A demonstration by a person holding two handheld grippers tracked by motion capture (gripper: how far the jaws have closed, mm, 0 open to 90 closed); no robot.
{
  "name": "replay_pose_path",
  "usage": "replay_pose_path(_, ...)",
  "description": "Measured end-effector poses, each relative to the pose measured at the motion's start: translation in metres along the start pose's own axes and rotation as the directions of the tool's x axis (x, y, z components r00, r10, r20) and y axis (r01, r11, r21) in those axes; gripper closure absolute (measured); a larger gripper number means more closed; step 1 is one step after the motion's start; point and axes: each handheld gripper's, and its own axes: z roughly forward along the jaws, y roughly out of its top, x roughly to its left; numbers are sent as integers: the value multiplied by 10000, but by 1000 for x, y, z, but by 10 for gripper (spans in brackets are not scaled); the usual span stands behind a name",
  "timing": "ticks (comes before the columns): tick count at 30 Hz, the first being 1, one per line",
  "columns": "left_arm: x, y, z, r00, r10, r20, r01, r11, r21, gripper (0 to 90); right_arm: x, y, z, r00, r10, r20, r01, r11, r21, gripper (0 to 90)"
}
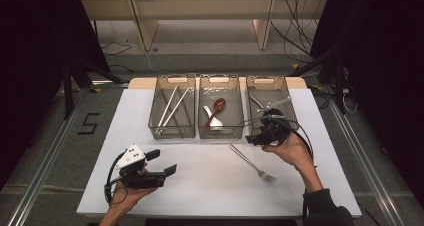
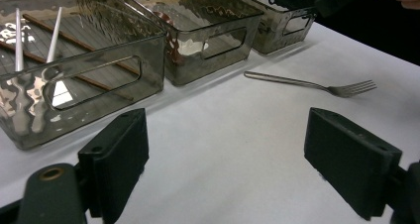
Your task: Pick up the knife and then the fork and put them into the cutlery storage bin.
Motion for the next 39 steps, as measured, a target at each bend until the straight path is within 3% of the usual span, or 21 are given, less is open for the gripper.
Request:
replay_pose_path(5,0,0,-1,10000,27,2,-27,10000,0,169,7,-12,8,9998,-75,-179,79,9997,235,324)
replay_pose_path(11,0,1,-1,10000,36,-16,-36,10000,-52,169,13,-23,24,9996,-212,-206,229,9956,910,331)
replay_pose_path(22,0,1,-1,10000,66,-2,-66,10000,-65,169,20,-30,45,9986,-503,-136,519,9793,1956,368)
replay_pose_path(30,0,0,-1,10000,84,1,-84,9999,-70,169,21,-34,59,9980,-632,-48,620,9577,2811,486)
replay_pose_path(39,-1,0,-1,9999,122,40,-122,9999,-28,169,21,-35,64,9965,-838,-78,820,9463,3126,624)
